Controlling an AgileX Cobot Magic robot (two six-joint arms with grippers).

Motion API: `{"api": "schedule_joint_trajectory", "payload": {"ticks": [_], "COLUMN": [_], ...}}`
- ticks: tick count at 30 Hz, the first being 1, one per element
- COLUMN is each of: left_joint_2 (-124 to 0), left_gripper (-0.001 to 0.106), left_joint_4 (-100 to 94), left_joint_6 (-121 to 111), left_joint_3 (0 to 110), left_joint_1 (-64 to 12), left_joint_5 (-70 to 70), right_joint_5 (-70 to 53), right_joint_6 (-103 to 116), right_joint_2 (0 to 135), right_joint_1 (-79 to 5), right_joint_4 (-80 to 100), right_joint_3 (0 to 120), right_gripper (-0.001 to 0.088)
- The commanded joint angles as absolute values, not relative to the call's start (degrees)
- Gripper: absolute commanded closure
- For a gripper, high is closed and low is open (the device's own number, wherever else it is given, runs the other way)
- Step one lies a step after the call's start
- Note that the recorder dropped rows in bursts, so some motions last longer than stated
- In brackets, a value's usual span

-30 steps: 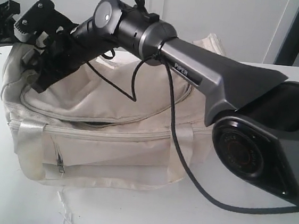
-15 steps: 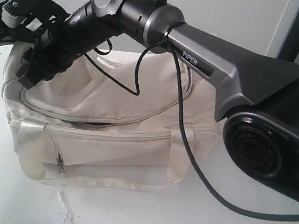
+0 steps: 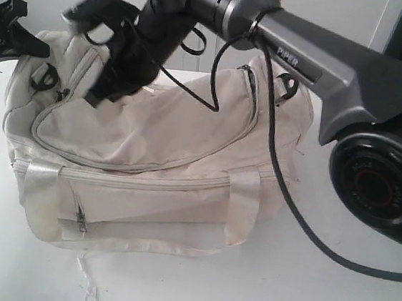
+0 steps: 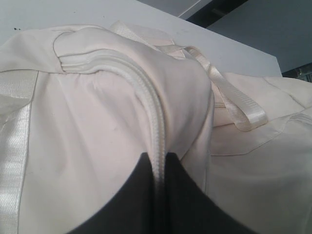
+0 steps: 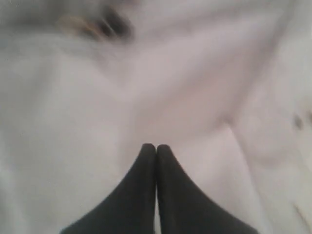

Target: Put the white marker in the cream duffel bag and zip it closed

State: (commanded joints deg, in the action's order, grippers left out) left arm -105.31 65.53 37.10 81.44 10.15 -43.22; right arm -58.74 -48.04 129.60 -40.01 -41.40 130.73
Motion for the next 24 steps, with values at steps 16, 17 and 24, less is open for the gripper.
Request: {"api": "schedule_joint_trajectory", "payload": {"ticks": [16,17,24], "left_joint_2": [-105.31,-105.31,-105.31], "left_gripper": [0.105,0.105,0.105], "left_joint_4": [65.47,65.47,65.47], "left_joint_6": [37.23,37.23,37.23], "left_joint_3": [81.44,81.44,81.44], "left_joint_1": [10.15,10.15,10.15], "left_joint_5": [-43.22,-43.22,-43.32], "right_joint_5": [-59.49,-59.49,-59.44], "right_joint_6": [-19.63,-19.31,-30.44], "right_joint_2": [139.63,138.79,132.19], "right_joint_1": [-38.23,-37.67,-37.25], "right_joint_4": [-5.19,-4.53,-26.61], "right_joint_3": [130.73,130.73,130.73], "right_gripper": [0.0868,0.0868,0.0868]}}
